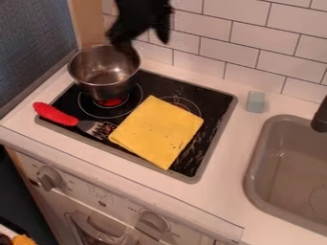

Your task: Move the blue object to the upper right side of the right burner

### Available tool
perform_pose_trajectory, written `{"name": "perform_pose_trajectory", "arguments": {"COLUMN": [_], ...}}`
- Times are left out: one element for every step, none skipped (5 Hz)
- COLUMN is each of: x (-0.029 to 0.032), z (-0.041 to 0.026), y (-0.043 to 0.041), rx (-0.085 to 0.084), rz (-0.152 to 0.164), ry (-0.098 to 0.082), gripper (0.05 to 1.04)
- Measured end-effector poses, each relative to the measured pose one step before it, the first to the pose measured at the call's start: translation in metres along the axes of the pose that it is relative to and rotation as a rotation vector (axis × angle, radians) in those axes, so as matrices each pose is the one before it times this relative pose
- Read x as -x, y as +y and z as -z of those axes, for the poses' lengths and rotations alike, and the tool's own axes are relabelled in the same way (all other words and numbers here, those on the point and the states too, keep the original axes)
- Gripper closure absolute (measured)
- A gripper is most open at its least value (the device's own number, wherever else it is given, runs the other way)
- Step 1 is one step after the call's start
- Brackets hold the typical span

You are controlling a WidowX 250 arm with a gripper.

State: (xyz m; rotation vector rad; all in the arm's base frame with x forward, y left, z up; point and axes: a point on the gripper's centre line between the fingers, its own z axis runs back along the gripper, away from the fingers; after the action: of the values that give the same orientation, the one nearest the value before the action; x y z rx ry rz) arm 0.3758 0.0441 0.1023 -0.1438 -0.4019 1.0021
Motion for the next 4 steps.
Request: {"name": "perform_pose_trajectory", "arguments": {"x": [0.01177, 0.02589, 0.01955, 0.01475], "z": [0.01528, 0.02336, 0.00881, 0.01357], "y": [-0.03335, -0.03241, -0.01841, -0.0058], "rx": [0.0313, 0.0101, -0.002, -0.0221], "rz": [0.106, 0.1273, 0.0956, 0.0607], "ry": [0.0324, 0.069, 0.026, 0.0218], "gripper": [0.083, 0.083, 0.083, 0.083]}}
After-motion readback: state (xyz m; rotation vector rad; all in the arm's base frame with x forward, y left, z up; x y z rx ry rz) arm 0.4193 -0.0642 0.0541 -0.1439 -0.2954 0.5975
